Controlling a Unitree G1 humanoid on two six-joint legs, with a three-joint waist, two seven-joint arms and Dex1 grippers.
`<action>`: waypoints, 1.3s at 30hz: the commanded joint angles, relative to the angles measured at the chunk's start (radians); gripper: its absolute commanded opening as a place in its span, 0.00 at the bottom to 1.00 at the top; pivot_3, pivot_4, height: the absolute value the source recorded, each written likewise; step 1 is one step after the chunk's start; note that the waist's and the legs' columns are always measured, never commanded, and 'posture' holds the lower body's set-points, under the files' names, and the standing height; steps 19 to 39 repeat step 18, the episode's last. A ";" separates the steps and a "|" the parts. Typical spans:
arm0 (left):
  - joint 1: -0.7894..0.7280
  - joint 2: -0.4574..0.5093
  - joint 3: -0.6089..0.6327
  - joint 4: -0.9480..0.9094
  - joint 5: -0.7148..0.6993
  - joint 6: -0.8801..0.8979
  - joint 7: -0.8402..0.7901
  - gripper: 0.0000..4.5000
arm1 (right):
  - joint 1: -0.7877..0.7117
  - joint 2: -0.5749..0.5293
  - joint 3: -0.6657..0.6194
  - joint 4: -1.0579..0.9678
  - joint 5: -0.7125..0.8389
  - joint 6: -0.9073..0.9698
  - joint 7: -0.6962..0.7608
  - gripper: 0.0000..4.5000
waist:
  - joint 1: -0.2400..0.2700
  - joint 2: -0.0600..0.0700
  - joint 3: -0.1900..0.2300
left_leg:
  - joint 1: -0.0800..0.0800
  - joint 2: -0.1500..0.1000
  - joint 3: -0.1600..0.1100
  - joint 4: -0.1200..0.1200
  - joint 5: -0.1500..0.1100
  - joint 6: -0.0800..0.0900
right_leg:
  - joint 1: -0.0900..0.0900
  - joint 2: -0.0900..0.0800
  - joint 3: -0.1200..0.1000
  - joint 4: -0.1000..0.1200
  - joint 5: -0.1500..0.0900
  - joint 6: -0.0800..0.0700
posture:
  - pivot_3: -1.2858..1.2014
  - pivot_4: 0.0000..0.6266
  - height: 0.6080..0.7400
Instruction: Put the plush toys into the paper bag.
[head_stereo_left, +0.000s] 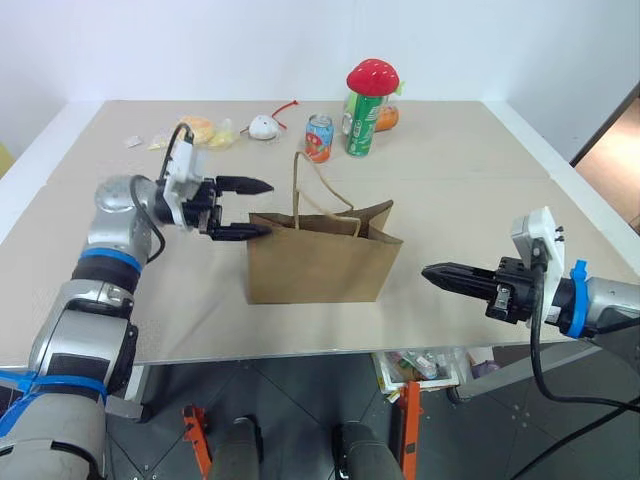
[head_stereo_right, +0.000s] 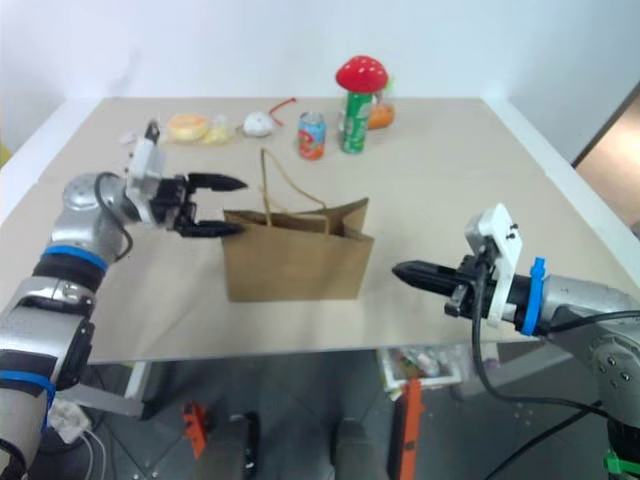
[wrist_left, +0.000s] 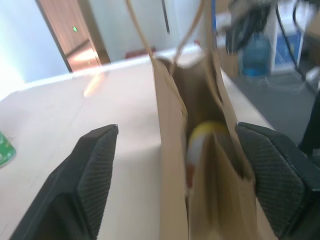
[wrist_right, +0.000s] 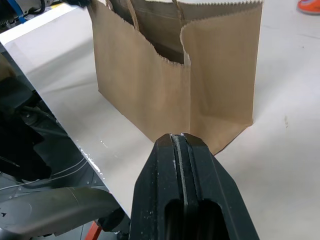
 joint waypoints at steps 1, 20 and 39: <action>0.050 0.074 0.097 -0.202 -0.050 0.229 0.052 0.87 | -0.018 -0.039 -0.027 0.042 -0.004 -0.029 0.038 0.00 | -0.004 0.000 0.000 | 0.000 0.000 0.000 0.000 0.000 0.000 | 0.000 0.000 0.000 0.000 0.000 0.000 | 0.52 0.24 1.00; 0.880 0.201 0.521 -0.997 -0.237 0.890 0.646 0.87 | -0.051 0.001 0.040 0.289 -0.191 -0.177 0.034 0.00 | -0.003 -0.001 0.000 | 0.006 0.001 0.002 -0.003 -0.003 -0.004 | -0.003 -0.003 -0.002 0.000 0.000 -0.003 | 0.52 0.24 1.00; 0.880 0.201 0.521 -0.997 -0.237 0.890 0.646 0.87 | -0.051 0.001 0.040 0.289 -0.191 -0.177 0.034 0.00 | -0.003 -0.001 0.000 | 0.006 0.001 0.002 -0.003 -0.003 -0.004 | -0.003 -0.003 -0.002 0.000 0.000 -0.003 | 0.52 0.24 1.00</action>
